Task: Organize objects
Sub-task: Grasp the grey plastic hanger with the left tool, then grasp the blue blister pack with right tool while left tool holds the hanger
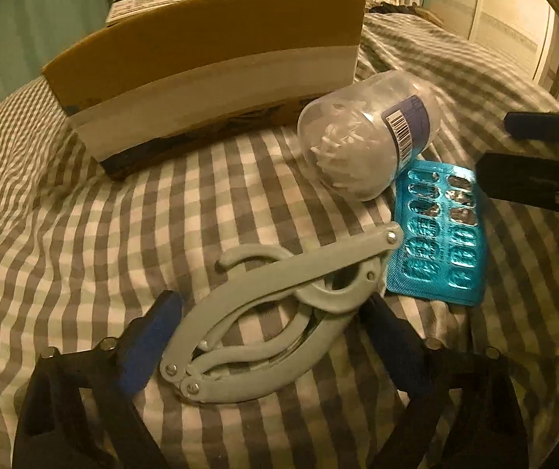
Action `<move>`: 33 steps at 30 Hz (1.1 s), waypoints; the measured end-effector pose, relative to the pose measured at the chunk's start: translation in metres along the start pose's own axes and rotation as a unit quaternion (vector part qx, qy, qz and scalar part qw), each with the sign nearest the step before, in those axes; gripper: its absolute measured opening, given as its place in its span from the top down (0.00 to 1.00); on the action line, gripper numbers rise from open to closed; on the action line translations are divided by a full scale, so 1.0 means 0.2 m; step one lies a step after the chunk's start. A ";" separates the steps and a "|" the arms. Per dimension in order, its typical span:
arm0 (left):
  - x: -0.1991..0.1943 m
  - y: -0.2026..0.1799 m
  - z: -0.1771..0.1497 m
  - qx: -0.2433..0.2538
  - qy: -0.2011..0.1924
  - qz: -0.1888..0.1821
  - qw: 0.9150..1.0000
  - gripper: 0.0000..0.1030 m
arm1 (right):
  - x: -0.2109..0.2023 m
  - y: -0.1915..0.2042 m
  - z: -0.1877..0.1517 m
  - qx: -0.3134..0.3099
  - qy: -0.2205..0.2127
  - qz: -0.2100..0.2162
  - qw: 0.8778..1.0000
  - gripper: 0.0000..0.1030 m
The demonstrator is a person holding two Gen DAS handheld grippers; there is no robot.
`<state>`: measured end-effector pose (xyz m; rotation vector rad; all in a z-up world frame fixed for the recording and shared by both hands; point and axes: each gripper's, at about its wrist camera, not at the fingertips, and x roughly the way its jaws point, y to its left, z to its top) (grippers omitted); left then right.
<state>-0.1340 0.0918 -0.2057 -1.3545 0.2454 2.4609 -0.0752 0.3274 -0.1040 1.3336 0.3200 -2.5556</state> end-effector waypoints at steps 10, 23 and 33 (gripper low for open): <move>-0.20 0.25 -0.01 -0.112 -0.028 -0.002 0.993 0.28 | 0.14 0.15 -0.01 -0.077 0.075 -0.004 0.994 0.02; -0.21 0.34 -0.03 -0.131 -0.038 -0.002 0.991 0.28 | 0.36 0.26 -0.02 -0.130 0.148 -0.032 0.980 0.00; -0.21 0.33 -0.03 -0.132 -0.037 -0.004 0.991 0.28 | 0.23 0.20 -0.01 -0.116 0.104 -0.033 0.987 0.36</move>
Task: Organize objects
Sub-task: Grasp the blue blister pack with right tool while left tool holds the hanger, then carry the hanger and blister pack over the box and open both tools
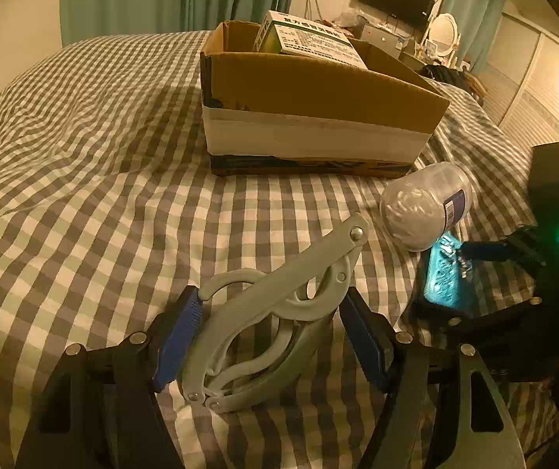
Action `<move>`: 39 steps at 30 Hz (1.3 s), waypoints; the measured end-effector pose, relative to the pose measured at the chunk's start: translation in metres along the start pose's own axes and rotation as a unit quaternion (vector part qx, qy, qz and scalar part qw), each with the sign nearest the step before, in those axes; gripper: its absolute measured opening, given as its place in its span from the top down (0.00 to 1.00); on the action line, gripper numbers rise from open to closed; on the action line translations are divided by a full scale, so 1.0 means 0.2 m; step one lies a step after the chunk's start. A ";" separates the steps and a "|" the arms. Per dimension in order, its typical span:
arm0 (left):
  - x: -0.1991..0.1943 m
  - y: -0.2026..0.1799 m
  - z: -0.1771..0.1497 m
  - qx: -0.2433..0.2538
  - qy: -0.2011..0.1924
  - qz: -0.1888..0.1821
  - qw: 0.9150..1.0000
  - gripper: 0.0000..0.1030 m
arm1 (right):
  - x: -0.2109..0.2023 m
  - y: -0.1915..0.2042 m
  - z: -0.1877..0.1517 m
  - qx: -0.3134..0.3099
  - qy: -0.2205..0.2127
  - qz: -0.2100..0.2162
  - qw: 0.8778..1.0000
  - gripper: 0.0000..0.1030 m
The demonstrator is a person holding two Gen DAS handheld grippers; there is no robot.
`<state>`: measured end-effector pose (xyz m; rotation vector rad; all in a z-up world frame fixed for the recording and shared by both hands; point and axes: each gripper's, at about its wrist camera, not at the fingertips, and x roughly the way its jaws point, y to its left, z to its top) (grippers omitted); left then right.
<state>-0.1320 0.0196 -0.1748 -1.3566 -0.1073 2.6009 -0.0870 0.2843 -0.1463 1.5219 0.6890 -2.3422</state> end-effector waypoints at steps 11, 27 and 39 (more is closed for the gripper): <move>-0.02 0.00 0.01 -0.006 -0.001 0.000 1.000 0.28 | -0.37 -0.08 -0.05 0.006 -0.097 -0.044 0.994 0.89; -0.21 -0.06 0.16 0.001 -0.047 -0.015 0.999 0.28 | -0.60 -0.07 0.03 0.013 -0.164 -0.041 0.985 0.93; -0.45 -0.09 0.56 0.013 -0.139 -0.009 0.990 0.28 | -0.88 -0.12 0.25 -0.010 -0.249 -0.069 0.966 0.93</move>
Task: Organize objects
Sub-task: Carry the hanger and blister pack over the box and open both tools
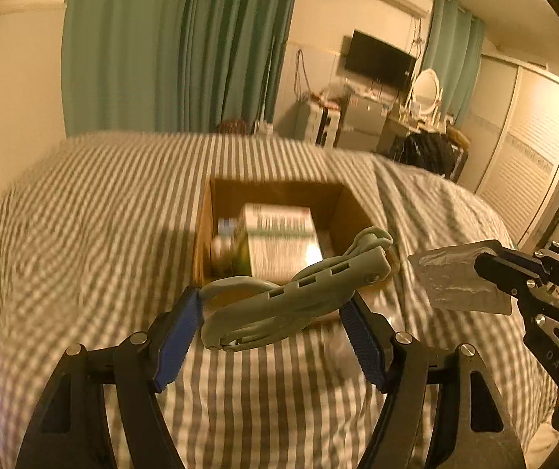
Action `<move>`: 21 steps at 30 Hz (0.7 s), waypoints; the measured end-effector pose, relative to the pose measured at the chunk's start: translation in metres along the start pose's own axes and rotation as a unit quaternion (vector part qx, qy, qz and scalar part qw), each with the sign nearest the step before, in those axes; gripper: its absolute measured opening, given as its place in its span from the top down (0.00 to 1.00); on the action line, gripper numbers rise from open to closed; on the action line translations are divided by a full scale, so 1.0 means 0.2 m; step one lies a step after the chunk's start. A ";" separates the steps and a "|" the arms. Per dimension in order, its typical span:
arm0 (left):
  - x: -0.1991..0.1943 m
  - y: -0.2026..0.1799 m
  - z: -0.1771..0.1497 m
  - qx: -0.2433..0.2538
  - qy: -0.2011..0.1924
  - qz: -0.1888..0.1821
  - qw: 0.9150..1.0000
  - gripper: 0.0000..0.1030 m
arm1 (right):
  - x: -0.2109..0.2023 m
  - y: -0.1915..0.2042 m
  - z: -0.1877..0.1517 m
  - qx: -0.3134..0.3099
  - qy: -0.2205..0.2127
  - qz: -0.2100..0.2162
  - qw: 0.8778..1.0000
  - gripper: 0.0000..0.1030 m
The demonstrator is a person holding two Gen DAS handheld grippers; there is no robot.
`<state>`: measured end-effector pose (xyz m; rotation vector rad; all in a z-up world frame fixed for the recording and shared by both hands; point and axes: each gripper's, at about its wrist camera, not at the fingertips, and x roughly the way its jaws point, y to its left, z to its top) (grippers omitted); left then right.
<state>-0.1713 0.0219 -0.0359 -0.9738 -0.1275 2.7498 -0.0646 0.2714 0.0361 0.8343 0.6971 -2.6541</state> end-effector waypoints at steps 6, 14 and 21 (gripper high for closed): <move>0.03 -0.02 0.18 0.006 -0.027 0.002 1.000 0.28 | 0.04 -0.10 0.18 0.015 -0.033 0.004 0.999 0.93; 0.26 -0.03 0.33 -0.002 -0.018 -0.001 1.000 0.28 | 0.24 -0.19 0.29 0.036 -0.036 0.020 0.999 0.93; 0.53 -0.03 0.43 0.008 0.001 -0.005 1.000 0.28 | 0.50 -0.22 0.33 0.046 -0.020 0.037 0.998 0.93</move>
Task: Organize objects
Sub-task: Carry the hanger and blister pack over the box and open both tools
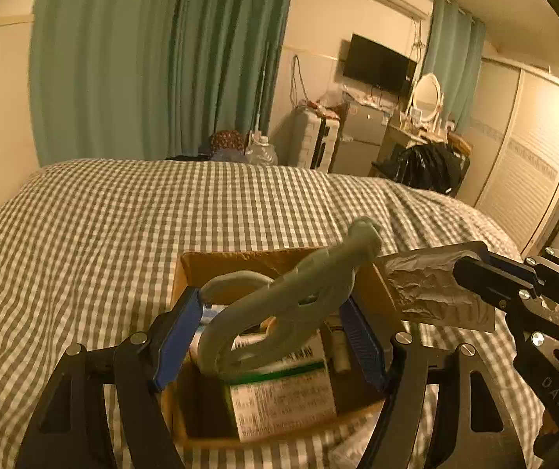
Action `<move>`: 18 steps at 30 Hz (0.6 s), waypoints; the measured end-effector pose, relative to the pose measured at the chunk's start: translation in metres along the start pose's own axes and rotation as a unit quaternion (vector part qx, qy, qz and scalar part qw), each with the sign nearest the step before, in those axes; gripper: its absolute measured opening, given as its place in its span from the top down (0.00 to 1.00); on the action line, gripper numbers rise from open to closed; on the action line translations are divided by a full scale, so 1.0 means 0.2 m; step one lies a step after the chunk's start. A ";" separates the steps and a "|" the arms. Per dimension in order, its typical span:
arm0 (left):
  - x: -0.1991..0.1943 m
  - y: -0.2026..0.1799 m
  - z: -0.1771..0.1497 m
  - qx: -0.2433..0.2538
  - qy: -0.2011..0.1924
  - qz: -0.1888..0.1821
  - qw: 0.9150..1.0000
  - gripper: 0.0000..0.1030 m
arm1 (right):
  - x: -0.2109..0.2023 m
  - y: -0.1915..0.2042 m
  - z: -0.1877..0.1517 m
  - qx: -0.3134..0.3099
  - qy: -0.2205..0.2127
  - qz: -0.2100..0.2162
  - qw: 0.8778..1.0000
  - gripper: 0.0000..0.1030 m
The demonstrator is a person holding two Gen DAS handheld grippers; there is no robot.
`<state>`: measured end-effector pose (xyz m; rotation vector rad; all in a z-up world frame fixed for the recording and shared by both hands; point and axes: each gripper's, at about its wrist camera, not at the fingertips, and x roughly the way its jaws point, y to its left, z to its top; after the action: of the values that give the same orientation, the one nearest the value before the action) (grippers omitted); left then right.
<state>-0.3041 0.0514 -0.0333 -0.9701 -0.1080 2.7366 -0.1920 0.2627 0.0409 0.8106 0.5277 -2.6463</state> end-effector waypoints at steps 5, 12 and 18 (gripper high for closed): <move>0.15 0.00 0.05 0.018 0.008 0.007 1.000 0.28 | 0.16 -0.05 -0.01 0.015 0.008 0.014 1.000 0.93; 0.30 -0.01 0.06 0.024 0.030 0.003 0.999 0.28 | 0.30 -0.10 -0.07 0.040 0.023 0.052 0.998 0.93; 0.32 -0.01 0.06 0.022 0.036 0.010 0.999 0.27 | 0.26 -0.13 -0.09 0.048 0.013 0.046 0.998 0.89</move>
<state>-0.3585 0.0695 -0.0630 -1.0615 -0.0263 2.7068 -0.2349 0.2833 0.0042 0.8766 0.3618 -2.5957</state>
